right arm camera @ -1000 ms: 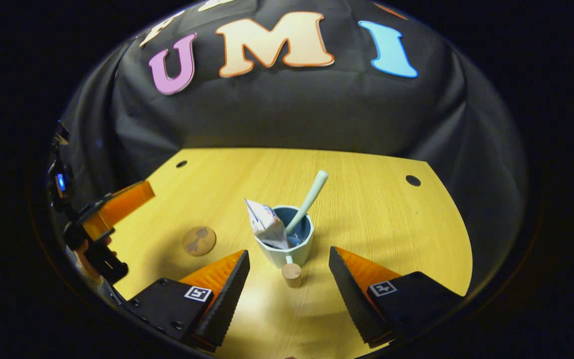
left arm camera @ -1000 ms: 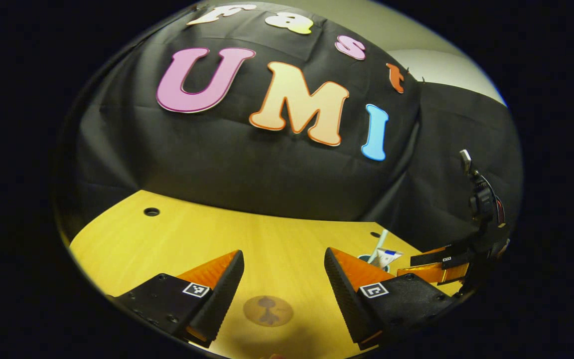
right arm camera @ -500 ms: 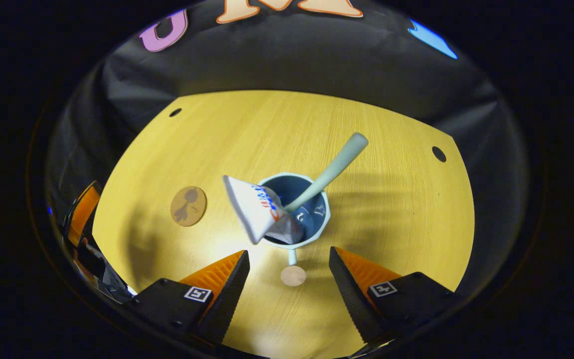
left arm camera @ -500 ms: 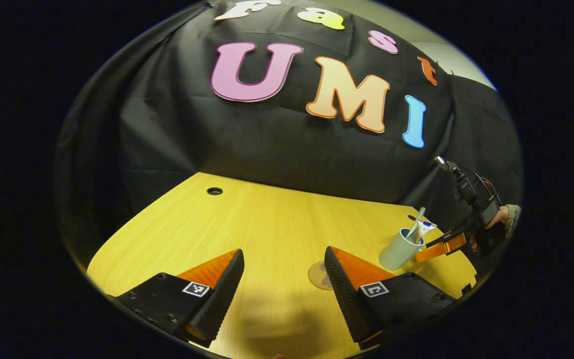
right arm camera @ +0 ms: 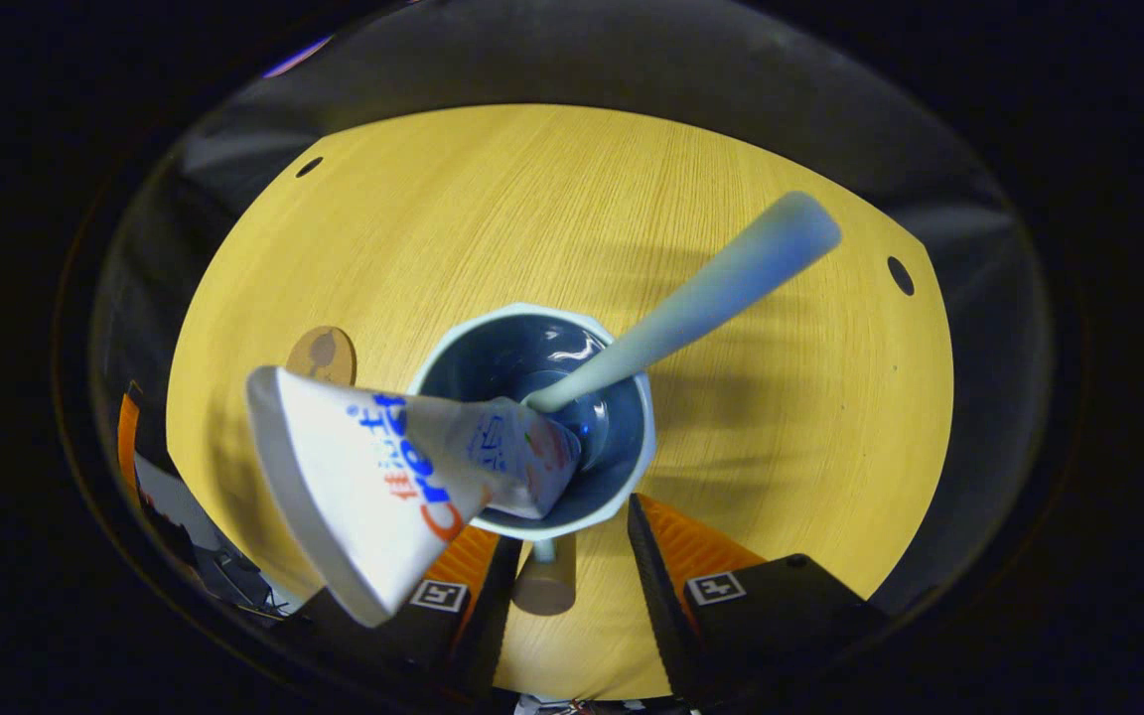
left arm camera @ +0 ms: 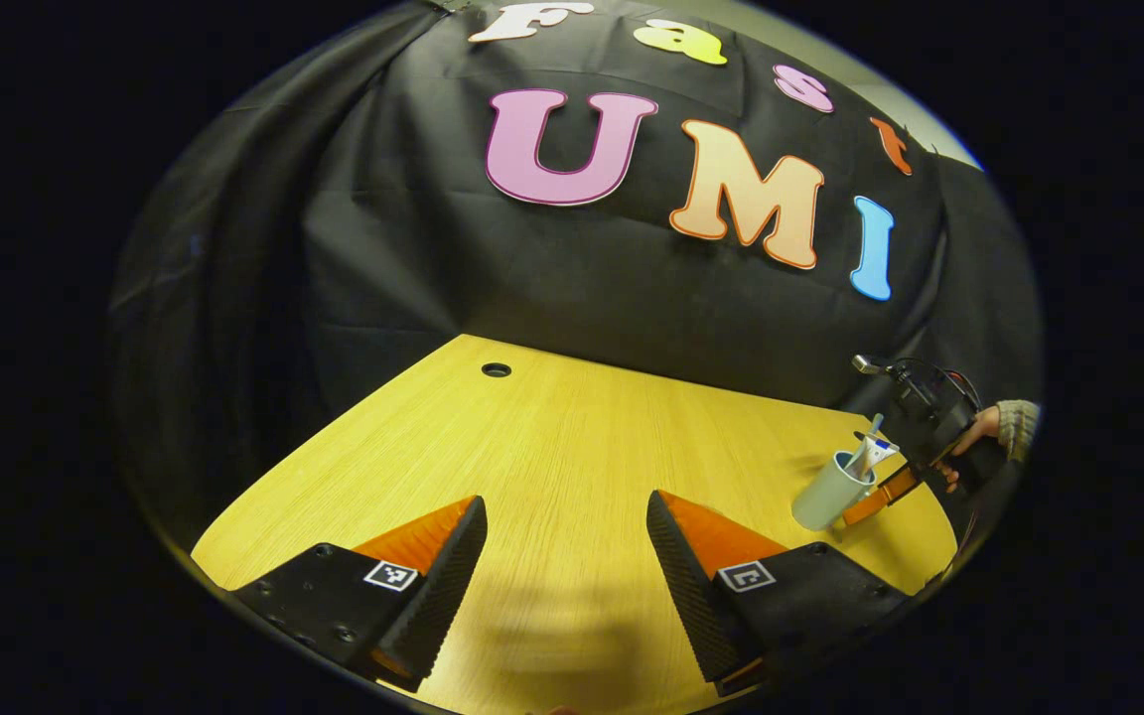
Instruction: Put the toothbrush and toothpaste on the desktop into the cup, then pick up the cup and place it on the coaster on the desktop.
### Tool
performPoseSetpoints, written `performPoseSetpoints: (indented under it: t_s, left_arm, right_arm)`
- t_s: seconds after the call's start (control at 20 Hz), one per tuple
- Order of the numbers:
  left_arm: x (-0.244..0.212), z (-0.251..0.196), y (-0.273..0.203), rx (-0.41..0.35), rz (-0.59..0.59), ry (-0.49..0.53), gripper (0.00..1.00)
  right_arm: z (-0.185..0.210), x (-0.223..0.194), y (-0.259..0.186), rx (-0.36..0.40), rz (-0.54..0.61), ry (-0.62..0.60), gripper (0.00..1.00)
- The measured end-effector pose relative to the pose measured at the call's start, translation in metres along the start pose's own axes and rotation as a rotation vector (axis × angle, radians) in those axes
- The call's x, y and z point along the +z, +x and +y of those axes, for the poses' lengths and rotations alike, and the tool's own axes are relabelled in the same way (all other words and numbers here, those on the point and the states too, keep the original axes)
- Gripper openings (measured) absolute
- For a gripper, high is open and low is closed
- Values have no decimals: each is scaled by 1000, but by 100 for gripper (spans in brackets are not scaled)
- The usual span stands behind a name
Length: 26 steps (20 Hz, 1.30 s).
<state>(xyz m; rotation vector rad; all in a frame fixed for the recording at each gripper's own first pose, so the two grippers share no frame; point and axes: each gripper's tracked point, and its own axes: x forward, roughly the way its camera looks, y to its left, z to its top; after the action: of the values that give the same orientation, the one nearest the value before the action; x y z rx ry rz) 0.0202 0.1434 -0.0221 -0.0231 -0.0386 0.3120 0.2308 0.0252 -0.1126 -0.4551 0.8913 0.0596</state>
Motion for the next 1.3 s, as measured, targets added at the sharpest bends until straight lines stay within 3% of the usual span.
performPoseSetpoints:
  t_s: [0.4, 0.65, 1.05, 1.3]
  left_arm:
    - [-6, -16, -12, -13, 13, -20, 94]
    - [-8, -16, -22, -3, 11, -29, 93]
    - [-19, -3, -40, 29, 25, -49, 93]
    - [-27, 10, -55, 61, 40, -73, 93]
  right_arm:
    - [7, -4, 9, 4, 39, -46, 34]
    - [22, -4, 0, 19, 17, -89, 33]
    - [106, 19, -35, 111, -68, -244, 33]
    - [154, 27, -30, 138, -72, -340, 33]
